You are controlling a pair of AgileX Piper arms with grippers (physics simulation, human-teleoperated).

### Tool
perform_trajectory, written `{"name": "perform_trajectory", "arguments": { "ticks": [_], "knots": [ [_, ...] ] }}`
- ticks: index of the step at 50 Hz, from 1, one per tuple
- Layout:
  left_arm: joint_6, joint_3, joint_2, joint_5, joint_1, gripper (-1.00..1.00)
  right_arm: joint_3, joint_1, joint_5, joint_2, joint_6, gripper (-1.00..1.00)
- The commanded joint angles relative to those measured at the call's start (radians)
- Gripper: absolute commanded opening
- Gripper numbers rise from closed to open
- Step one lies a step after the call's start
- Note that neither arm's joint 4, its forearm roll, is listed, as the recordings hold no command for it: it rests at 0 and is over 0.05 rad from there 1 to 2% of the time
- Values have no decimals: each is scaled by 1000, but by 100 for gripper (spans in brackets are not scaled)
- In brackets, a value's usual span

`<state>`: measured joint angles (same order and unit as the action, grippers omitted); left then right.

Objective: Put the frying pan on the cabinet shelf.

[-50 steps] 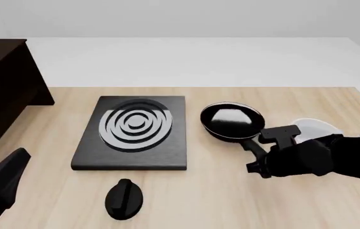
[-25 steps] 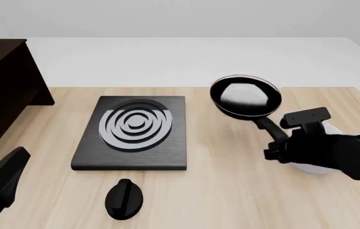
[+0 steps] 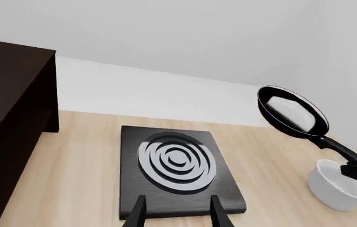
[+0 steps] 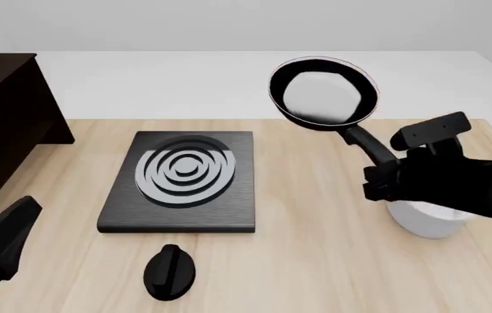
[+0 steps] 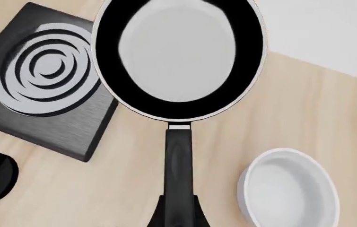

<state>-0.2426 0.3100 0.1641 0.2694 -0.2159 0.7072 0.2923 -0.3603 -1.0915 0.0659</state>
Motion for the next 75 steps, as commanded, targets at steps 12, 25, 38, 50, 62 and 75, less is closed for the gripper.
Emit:
{"name": "perform_trajectory", "arguments": {
  "ticks": [12,25,38,50,62,75],
  "knots": [
    [-49,-7,11,-18,-37,100,181,196,-97,18,7,-100],
    [-86,15,35,-40,-92,100,269,299,-115,-28,19,-100],
    [-272,62,125,-125,-152,100,351,399,-114,-102,31,-100],
    [-402,154,251,-211,-220,100,436,445,-133,-169,55,-100],
    [-554,144,263,-279,-227,100,515,487,-125,-253,51,-100],
    [-709,98,336,-426,-297,100,660,517,-157,-368,73,-100]
  ]
}}
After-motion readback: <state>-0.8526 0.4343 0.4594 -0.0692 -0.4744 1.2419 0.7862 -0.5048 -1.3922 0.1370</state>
